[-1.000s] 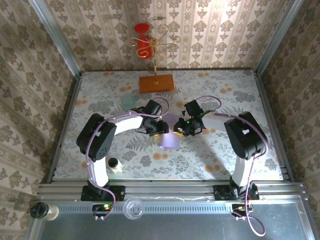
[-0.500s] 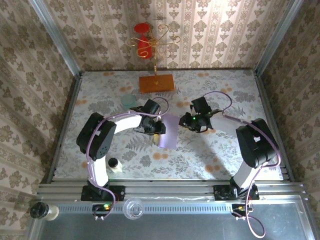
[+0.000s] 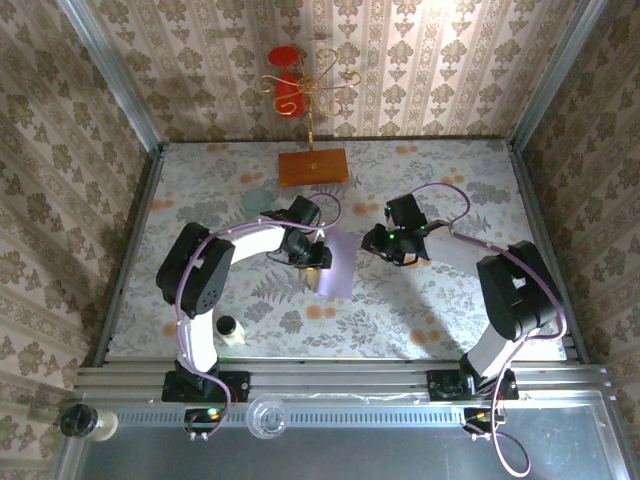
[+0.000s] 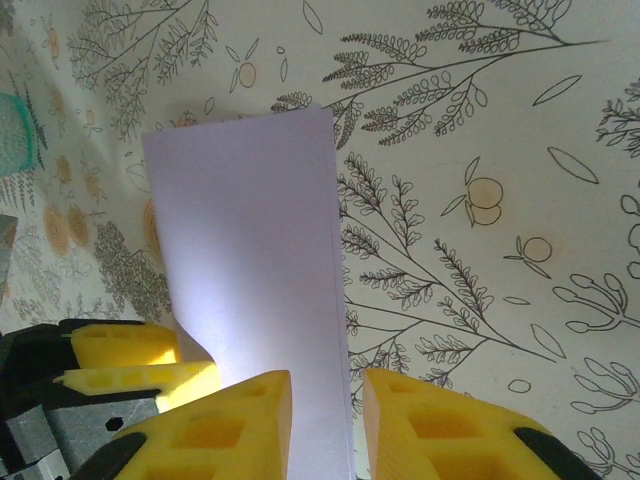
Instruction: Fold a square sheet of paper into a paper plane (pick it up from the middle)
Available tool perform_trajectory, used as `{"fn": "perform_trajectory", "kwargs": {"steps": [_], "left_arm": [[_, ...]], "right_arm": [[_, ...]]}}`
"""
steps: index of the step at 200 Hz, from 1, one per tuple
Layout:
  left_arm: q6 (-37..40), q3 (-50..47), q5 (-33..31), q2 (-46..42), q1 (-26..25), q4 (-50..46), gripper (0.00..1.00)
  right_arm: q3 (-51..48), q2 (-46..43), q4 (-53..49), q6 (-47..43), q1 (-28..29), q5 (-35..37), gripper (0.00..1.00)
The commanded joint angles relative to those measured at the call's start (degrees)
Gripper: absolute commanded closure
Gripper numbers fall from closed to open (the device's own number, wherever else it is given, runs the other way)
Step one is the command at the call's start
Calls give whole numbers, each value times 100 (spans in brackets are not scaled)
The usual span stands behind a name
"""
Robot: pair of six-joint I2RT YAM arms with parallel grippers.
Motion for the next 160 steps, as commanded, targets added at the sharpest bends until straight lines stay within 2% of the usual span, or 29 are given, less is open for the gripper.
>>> {"fn": "perform_trajectory", "kwargs": {"steps": [1,53,160], "left_arm": [[418,103,-435,373,-90,-355,67],[331,152,-450,494,-126,-348,68],[143,232,-275,661,-153,-261,66]], "right_arm": [[-114,-278,52,122,-81,272,73],[-237,-443,71,150,-199,383,72],[-208,-233,159,177,-199,146,72]]}}
